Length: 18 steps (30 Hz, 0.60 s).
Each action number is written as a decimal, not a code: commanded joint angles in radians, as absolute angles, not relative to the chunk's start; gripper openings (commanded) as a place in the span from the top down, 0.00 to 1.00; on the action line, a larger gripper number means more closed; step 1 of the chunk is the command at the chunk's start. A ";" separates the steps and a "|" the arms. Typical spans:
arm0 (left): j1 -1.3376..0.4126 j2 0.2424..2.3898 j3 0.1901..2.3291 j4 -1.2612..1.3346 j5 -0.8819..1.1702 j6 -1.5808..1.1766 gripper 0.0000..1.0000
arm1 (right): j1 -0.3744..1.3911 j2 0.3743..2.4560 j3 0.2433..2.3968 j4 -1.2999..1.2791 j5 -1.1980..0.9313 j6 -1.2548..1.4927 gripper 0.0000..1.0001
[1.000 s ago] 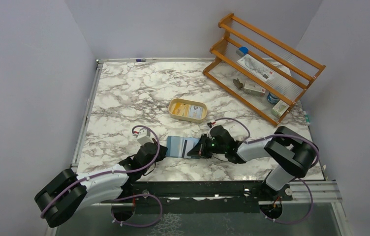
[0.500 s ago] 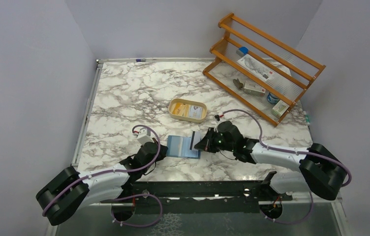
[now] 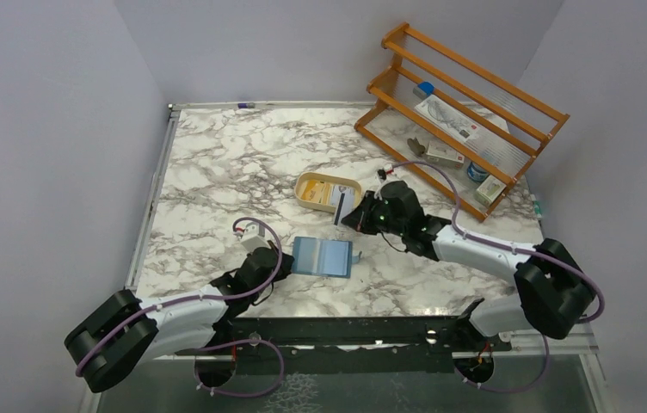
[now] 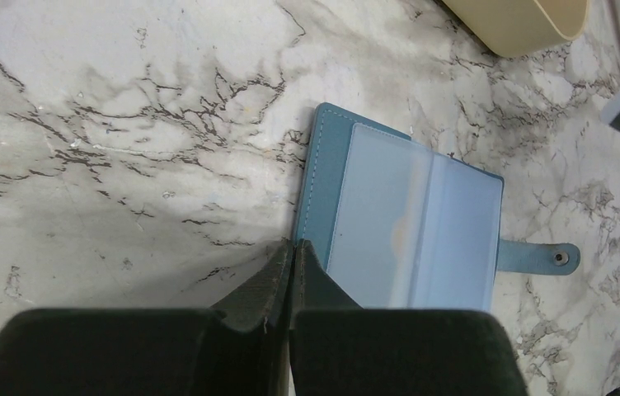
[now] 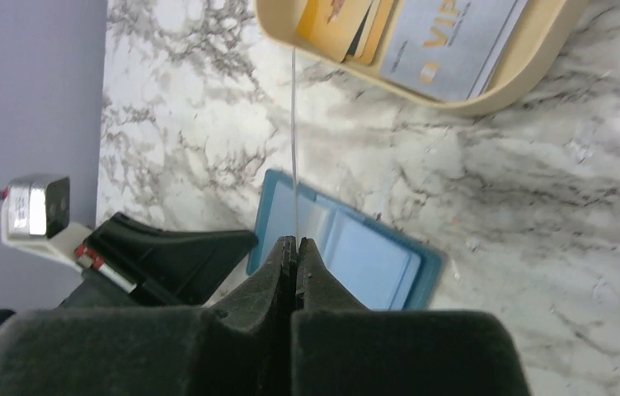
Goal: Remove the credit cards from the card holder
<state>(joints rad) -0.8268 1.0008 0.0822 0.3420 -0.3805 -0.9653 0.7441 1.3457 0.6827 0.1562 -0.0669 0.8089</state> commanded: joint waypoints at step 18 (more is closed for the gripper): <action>-0.827 1.054 0.095 0.314 -0.348 -0.931 1.00 | 0.549 1.753 0.971 0.276 -0.239 0.692 0.99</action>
